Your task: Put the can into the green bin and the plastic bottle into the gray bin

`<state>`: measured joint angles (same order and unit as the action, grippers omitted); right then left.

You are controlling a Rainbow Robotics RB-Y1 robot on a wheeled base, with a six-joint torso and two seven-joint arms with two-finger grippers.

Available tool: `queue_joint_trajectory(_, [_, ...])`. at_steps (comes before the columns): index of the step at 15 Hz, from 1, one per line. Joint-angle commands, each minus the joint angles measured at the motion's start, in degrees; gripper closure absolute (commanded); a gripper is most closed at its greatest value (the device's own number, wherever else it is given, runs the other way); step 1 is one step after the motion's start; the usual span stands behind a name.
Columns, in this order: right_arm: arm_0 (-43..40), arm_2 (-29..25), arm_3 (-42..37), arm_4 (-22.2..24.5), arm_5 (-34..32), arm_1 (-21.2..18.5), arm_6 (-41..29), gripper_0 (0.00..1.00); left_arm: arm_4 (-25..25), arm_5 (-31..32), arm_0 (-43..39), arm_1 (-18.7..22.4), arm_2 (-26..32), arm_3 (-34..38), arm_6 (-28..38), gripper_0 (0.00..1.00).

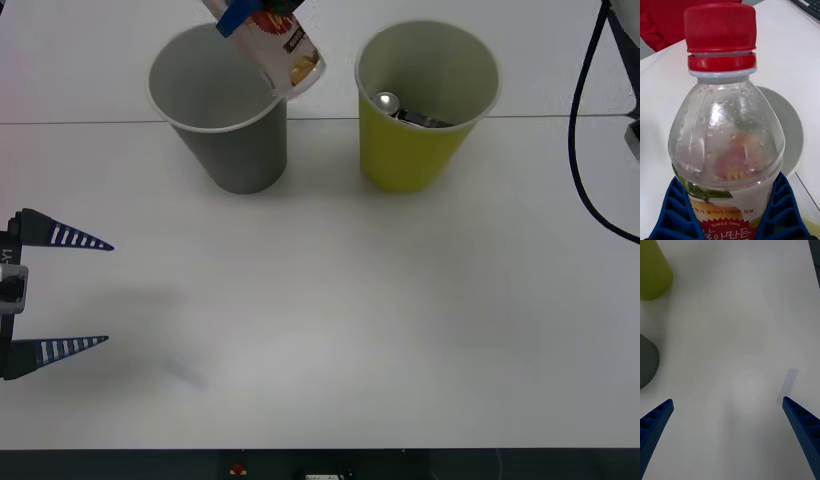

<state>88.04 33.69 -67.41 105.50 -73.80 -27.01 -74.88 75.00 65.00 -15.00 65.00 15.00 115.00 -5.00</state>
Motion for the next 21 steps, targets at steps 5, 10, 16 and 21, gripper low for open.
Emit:
queue_joint_trajectory(5, [6.4, 3.4, 16.5, 3.7, 7.6, 9.3, 0.5, 1.0, 0.0, 0.0, 0.0, 0.0, 0.0, 0.0, 0.0, 0.0])
queue_joint_trajectory(10, [7.1, 5.9, 20.5, 4.5, 13.9, 11.4, 1.5, 1.0, 0.0, 0.0, 0.0, 0.0, 0.0, 0.0, 0.0, 0.0])
queue_joint_trajectory(16, [7.1, 6.3, 20.5, 4.4, 13.4, 11.4, 2.0, 0.18, 0.0, 0.0, 0.0, 0.0, 0.0, 0.0, 0.0, 0.0])
queue_joint_trajectory(21, [7.1, 6.2, 20.9, 3.4, 12.7, 11.2, 2.1, 0.0, 0.0, 0.0, 0.0, 0.0, 0.0, 0.0, 0.0, 0.0])
